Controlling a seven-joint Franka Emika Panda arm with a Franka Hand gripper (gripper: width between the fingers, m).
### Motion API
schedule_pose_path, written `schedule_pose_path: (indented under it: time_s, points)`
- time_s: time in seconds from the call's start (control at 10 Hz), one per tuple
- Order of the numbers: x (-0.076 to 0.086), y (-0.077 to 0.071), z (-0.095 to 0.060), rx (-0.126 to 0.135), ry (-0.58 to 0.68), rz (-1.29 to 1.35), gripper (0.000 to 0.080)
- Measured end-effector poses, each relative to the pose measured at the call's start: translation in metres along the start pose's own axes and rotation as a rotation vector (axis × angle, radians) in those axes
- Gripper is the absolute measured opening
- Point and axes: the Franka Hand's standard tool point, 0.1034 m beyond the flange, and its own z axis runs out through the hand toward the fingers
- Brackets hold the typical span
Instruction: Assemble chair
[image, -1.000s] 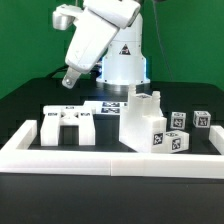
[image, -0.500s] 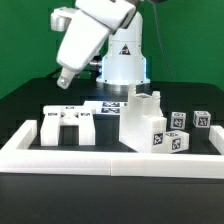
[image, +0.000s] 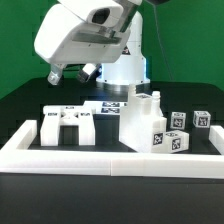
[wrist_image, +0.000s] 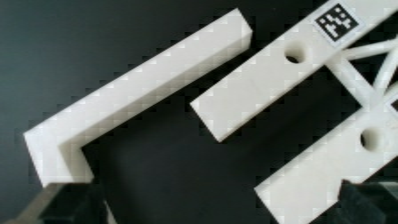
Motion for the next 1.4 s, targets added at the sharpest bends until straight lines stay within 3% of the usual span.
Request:
schedule_pose_path:
  time_s: [0.1, 0.2, 0.3, 0.5, 1.0, 1.1, 1.2, 1.4]
  points:
    - [0.001, -0.001, 0.000, 0.002, 0.001, 0.079, 0.0649]
    - [0.001, -0.003, 0.003, 0.023, 0.007, 0.173, 0.0649]
    - [-0.003, -0.010, 0.013, 0.098, 0.021, 0.316, 0.0649]
    - [0.000, -0.023, 0.027, 0.180, 0.017, 0.490, 0.0649]
    - [0.004, -0.025, 0.025, 0.177, 0.012, 0.554, 0.0649]
    - [-0.003, -0.027, 0.027, 0.228, 0.019, 0.536, 0.0649]
    - [-0.011, -0.025, 0.031, 0.261, 0.040, 0.541, 0.0649]
    - [-0.018, -0.026, 0.039, 0.295, 0.065, 0.547, 0.0649]
